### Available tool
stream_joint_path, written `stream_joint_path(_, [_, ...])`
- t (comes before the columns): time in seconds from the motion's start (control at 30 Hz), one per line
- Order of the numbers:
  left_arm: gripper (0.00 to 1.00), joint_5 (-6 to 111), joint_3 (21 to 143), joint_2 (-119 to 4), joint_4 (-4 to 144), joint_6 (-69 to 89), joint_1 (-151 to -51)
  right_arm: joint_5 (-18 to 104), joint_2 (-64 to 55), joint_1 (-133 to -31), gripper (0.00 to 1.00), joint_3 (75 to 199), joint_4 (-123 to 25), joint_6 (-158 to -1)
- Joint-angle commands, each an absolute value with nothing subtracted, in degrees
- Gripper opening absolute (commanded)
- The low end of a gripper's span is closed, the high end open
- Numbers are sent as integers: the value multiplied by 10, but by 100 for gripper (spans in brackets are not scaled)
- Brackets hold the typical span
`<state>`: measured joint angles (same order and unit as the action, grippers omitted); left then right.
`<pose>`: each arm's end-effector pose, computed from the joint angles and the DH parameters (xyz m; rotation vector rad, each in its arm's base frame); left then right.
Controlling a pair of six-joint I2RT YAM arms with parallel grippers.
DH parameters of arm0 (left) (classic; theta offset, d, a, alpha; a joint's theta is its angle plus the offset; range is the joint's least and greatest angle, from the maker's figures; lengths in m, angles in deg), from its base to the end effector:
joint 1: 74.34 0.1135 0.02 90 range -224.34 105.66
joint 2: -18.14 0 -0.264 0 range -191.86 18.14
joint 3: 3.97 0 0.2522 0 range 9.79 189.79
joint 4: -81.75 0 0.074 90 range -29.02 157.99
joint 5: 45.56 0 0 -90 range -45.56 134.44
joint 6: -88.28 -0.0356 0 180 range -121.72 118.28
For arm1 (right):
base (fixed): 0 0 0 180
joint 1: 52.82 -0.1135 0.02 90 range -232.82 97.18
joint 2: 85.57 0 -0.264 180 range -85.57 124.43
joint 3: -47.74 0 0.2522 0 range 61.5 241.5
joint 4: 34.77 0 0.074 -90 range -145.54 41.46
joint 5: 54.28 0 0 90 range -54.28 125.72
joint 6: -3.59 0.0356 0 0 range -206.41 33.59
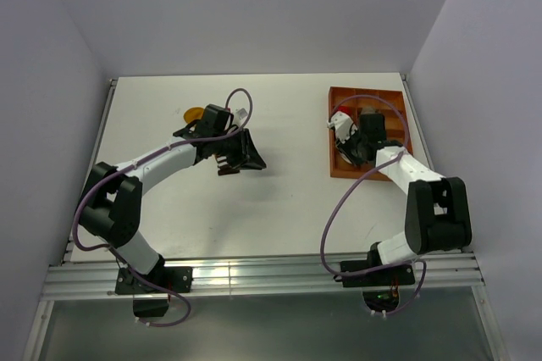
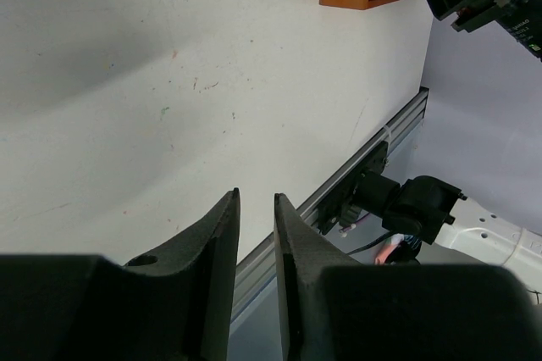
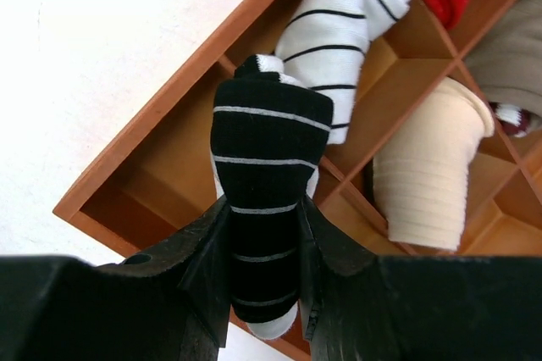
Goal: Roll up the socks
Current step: Place the sock in the storage box.
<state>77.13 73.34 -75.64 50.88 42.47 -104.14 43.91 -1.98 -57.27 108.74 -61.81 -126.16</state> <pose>0.2939 -0.1905 0.2290 -0.0304 2.6273 -1.2248 0.2929 0.0279 0.1957 -0.9723 2.2246 -0.1050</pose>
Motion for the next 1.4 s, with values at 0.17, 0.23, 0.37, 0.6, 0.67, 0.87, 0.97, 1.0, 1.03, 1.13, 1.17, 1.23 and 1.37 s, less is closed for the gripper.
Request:
stream_joint_path(0.17, [27, 772, 737, -755, 514, 413, -1039, 479, 25, -569, 0, 1097, -686, -1322])
stream_joint_path(0.23, [27, 774, 738, -756, 514, 413, -1039, 492, 37, -569, 0, 1112, -711, -1326])
stream_joint_path(0.37, [27, 773, 739, -759, 512, 413, -1039, 513, 76, -569, 0, 1144, -758, -1330])
stream_joint_path(0.6, [27, 777, 738, -761, 514, 413, -1040, 542, 134, -562, 0, 1200, -823, -1307])
stream_joint_path(0.67, [27, 778, 738, -762, 513, 412, -1039, 541, 155, -557, 0, 1221, -830, -1292])
stream_joint_path(0.87, [27, 778, 739, -763, 511, 412, -1039, 568, 194, -541, 0, 1271, -871, -1261])
stream_joint_path(0.97, [27, 778, 739, -765, 512, 412, -1039, 580, 205, -535, 0, 1291, -890, -1253])
stream_joint_path(1.0, [27, 778, 739, -765, 511, 411, -1039, 580, 206, -534, 0, 1293, -889, -1252])
stream_joint_path(1.03, [27, 778, 739, -764, 511, 411, -1039, 574, 205, -534, 0, 1293, -888, -1250])
stream_joint_path(1.13, [27, 774, 737, -764, 508, 409, -1040, 561, 192, -533, 0, 1279, -869, -1246])
stream_joint_path(1.17, [27, 774, 737, -765, 508, 409, -1040, 559, 183, -533, 6, 1275, -866, -1247])
stream_joint_path(1.23, [27, 774, 738, -767, 509, 409, -1040, 555, 174, -533, 14, 1267, -860, -1247])
stream_joint_path(1.37, [27, 773, 740, -773, 508, 409, -1040, 551, 155, -533, 29, 1268, -865, -1248])
